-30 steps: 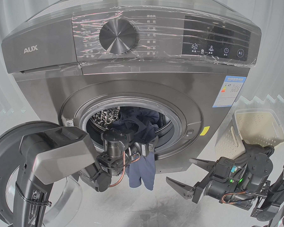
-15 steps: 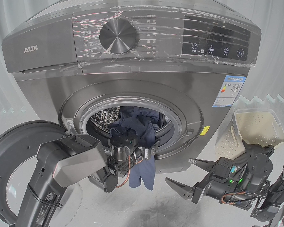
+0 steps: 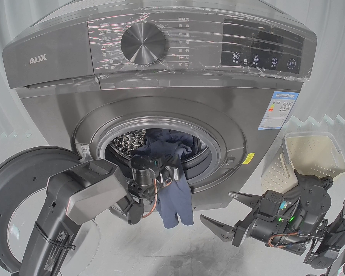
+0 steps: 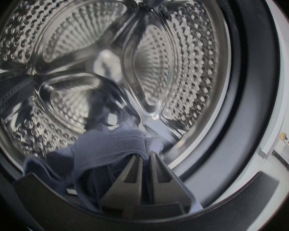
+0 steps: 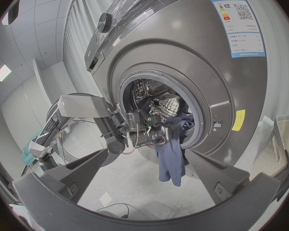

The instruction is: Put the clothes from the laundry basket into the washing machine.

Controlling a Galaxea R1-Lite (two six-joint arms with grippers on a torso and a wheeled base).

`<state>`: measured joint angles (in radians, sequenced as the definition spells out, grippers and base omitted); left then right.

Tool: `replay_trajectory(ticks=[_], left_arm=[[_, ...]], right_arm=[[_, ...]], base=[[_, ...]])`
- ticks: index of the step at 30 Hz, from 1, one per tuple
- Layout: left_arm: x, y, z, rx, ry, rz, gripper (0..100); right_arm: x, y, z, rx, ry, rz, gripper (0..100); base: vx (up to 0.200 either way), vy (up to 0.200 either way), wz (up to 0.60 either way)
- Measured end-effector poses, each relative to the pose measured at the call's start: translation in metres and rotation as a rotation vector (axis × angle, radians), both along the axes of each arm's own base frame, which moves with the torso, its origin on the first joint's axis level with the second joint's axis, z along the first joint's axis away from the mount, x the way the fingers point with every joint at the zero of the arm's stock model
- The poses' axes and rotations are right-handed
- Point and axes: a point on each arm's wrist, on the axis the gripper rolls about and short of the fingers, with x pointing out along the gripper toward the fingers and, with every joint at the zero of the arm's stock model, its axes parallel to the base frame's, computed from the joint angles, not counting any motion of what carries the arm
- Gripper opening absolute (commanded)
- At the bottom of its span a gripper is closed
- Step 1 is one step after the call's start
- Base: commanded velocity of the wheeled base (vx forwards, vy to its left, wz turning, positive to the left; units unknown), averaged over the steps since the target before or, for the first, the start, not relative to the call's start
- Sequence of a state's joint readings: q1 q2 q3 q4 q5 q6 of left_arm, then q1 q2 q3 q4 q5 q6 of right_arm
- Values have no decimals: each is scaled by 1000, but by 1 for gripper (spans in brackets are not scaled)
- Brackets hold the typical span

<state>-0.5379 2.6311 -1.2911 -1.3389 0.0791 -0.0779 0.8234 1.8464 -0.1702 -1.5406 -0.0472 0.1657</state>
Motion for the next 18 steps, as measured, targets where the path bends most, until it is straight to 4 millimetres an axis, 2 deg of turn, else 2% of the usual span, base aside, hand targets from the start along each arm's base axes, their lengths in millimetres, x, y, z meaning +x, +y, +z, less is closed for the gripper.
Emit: replay_trajectory(ticks=[10, 16, 17, 18], left_arm=[[43, 23, 57, -107, -183, 110, 0], [60, 32, 80, -152, -260, 162, 0], [62, 33, 82, -158, -268, 168, 100], [63, 34, 84, -165, -275, 173, 100]], right_arm=[[2, 1, 1, 6, -6, -2, 100], [2, 1, 2, 8, -8, -4, 100], [2, 1, 2, 8, -8, -4, 100], [2, 1, 2, 8, -8, -5, 100]], base=[[0, 0, 0], [0, 0, 0], [0, 0, 0], [0, 0, 0]])
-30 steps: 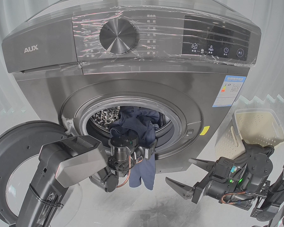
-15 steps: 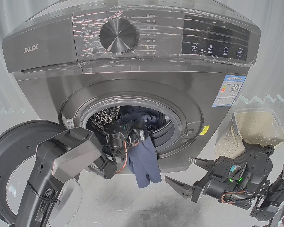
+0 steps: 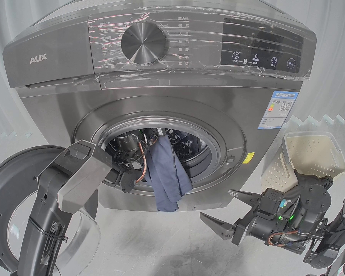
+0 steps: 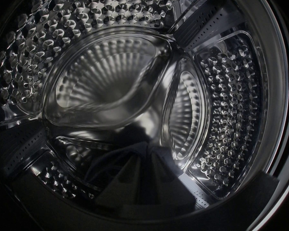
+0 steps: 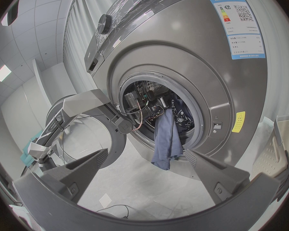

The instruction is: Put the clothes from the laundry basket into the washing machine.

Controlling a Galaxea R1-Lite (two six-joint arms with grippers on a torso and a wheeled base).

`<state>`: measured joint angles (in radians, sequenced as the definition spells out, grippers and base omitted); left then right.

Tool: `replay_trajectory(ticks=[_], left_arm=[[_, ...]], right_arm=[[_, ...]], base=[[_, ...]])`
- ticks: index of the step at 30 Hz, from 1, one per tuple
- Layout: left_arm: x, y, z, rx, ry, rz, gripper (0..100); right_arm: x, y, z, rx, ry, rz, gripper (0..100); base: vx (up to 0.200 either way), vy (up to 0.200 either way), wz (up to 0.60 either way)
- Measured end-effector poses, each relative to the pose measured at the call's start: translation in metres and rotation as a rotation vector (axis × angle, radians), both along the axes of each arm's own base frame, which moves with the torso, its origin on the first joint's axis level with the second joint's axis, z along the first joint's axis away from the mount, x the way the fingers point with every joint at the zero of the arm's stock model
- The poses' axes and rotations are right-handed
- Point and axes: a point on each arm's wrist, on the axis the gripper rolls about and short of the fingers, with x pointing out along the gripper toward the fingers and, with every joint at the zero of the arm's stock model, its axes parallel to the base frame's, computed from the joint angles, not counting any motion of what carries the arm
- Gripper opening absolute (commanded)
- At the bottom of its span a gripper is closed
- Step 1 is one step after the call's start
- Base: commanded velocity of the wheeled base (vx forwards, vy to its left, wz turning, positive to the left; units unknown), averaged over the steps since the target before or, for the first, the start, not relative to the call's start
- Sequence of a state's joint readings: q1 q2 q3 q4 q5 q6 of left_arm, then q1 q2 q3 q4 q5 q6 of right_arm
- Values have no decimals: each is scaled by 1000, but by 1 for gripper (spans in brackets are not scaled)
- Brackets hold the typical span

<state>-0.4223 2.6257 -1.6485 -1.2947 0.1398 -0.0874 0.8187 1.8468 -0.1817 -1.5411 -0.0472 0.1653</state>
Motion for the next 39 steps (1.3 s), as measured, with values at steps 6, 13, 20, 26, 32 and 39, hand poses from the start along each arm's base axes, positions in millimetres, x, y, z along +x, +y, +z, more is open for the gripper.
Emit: replay_trajectory(ticks=[6, 13, 20, 26, 32, 39], left_arm=[[-6, -4, -11, -19, 56, -19, 100], [-38, -17, -37, 39, 206, -96, 100], [-78, -28, -55, 139, 333, -196, 100], [-96, -29, -68, 232, 376, -239, 100], [-93, -29, -83, 282, 383, -235, 100], [-84, -27, -92, 289, 377, -217, 0]], right_arm=[[0, 0, 0, 0, 0, -2, 100], [1, 0, 0, 0, -1, -2, 100], [0, 0, 0, -1, -3, 0, 100], [-1, 1, 1, -3, -7, 6, 100], [-2, 1, 1, -2, -9, 11, 100], [-2, 2, 1, -2, -10, 13, 100]], base=[[0, 0, 0], [0, 0, 0], [0, 0, 0], [0, 0, 0], [0, 0, 0], [0, 0, 0]])
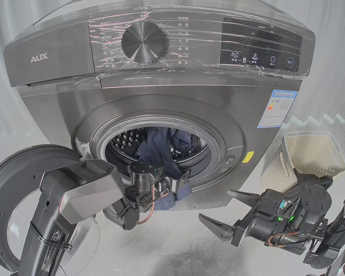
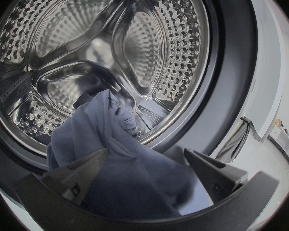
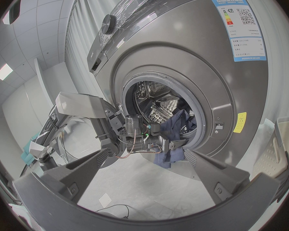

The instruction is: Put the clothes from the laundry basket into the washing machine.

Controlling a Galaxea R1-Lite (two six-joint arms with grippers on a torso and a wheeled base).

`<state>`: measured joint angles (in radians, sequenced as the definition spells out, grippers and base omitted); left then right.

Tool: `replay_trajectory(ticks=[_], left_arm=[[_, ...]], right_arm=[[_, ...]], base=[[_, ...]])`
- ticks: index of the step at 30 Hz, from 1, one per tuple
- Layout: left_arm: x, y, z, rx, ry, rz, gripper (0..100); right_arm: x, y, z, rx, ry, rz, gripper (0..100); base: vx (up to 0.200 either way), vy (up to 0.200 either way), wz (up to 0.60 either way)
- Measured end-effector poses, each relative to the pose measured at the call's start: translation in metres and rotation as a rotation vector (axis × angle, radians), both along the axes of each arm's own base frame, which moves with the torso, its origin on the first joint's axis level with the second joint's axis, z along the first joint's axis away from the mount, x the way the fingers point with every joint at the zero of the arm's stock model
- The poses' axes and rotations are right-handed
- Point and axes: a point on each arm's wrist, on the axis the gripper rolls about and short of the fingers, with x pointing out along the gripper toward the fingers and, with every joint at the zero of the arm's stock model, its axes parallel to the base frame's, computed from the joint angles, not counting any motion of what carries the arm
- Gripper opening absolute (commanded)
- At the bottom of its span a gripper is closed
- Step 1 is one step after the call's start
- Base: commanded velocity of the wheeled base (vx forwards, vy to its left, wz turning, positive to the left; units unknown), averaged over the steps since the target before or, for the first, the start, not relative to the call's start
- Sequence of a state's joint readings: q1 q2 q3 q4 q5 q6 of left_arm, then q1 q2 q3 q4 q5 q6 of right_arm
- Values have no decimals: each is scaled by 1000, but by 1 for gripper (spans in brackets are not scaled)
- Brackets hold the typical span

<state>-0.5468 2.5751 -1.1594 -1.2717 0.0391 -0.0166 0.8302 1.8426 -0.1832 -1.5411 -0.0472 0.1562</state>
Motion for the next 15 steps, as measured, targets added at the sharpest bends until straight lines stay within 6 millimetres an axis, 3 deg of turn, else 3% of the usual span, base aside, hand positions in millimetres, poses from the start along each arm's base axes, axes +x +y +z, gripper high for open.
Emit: replay_trajectory(ticks=[8, 15], left_arm=[[7, 2, -1, -8, -12, 17, 0], [20, -4, 17, -81, -73, 42, 0]], right_arm=[[1, 1, 1, 7, -5, 1, 100], [2, 3, 3, 14, -13, 1, 100]], base=[[0, 0, 0], [0, 0, 0]])
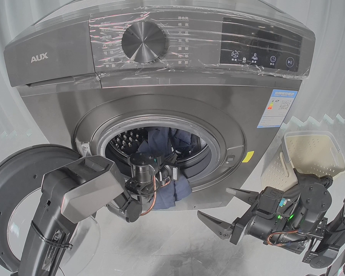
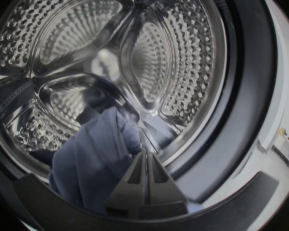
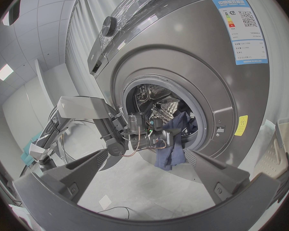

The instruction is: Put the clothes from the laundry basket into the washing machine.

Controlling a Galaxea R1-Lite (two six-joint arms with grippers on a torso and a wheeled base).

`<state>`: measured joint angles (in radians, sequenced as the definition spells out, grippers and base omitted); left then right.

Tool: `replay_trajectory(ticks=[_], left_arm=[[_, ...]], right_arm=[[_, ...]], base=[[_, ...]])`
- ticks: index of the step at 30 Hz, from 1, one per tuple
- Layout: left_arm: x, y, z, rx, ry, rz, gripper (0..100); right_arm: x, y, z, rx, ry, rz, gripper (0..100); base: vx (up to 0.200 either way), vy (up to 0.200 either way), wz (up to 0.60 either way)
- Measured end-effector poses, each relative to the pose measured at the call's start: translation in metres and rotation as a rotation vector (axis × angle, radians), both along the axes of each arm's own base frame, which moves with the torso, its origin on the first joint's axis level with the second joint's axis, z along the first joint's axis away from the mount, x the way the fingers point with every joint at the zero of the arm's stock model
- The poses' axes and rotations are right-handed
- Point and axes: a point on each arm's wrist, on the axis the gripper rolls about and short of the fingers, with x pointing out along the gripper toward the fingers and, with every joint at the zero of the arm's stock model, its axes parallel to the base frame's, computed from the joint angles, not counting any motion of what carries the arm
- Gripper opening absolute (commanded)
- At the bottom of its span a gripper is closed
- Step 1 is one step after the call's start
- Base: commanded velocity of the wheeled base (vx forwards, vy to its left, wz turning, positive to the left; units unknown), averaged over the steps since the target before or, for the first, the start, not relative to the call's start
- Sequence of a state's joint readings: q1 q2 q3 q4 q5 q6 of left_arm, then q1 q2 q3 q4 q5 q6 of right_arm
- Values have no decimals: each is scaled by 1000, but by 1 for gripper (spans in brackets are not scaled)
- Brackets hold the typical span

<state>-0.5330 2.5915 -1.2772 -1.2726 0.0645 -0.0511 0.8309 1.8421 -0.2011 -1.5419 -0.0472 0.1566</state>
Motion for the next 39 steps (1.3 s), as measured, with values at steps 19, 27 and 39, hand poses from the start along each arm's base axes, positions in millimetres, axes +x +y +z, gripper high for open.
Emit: replay_trajectory(ticks=[19, 27, 39], left_arm=[[43, 5, 40, -147, -176, 132, 100], [19, 2, 31, -73, -67, 86, 100], [-11, 5, 11, 141, 52, 5, 100]], right_arm=[[3, -2, 5, 17, -16, -1, 100], [3, -2, 5, 17, -16, -1, 100], [1, 0, 5, 17, -15, 8, 100]], base=[[0, 0, 0], [0, 0, 0], [0, 0, 0]])
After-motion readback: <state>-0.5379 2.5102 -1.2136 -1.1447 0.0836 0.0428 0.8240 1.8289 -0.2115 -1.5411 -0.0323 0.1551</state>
